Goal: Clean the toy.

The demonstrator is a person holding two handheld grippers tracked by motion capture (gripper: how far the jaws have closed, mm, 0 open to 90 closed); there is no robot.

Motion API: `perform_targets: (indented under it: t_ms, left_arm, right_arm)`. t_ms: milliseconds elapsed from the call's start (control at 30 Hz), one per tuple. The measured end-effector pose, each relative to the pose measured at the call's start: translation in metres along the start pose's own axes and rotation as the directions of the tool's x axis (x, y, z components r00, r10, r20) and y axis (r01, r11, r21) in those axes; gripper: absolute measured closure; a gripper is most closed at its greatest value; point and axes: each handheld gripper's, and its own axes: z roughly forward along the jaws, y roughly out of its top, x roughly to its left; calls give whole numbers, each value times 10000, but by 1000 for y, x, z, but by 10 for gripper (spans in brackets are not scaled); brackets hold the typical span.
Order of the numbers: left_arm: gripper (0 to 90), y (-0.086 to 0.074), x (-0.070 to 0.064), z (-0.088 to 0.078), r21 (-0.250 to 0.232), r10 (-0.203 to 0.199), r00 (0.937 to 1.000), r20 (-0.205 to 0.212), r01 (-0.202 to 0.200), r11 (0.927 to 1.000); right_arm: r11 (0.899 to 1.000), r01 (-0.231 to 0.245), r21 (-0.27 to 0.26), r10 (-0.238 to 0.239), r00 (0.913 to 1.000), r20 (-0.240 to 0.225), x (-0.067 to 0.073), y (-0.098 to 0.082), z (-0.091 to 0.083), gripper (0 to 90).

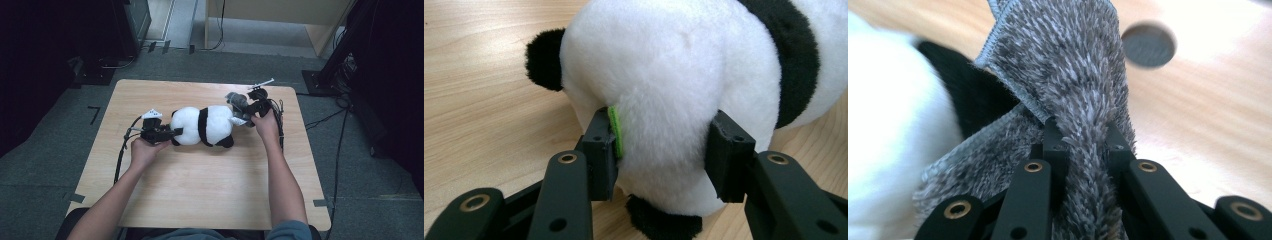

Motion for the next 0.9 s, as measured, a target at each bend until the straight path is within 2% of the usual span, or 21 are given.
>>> perform_targets:
  t_ms: [67,167,367,500,633,767,900]
  left_arm:
    - [536,0,-1,0,-20,27,10000,-5,-27,10000]
    - [535,0,-1,0,-31,46,10000,-6,-46,10000]
    - [533,1,-2,-1,-65,32,10000,-25,-32,10000]
    - [532,2,-4,-2,-42,25,10000,4,-25,10000]
    - [532,2,-5,-2,-96,-8,10000,-21,7,10000]
    - [531,2,-5,-3,-97,0,10000,-34,-1,10000]
    - [529,2,-5,-3,-103,16,10000,-43,-16,9999]
  right_arm:
    - [9993,28,-382,-29,10000,-35,3,3,-12,796]
    - [9959,464,-777,-462,9989,39,15,11,-33,796]
    - [9771,1380,-1617,-1428,9896,-184,56,28,-66,795]
    - [9712,1710,-1658,-1817,9820,-517,81,35,-70,795]
    - [9630,2111,-1675,-2271,9704,-824,108,40,-68,795]
    - [9536,2527,-1636,-2723,9558,-1107,134,44,-60,794]
    - [9497,2755,-1487,-2969,9432,-1492,158,45,-46,793]
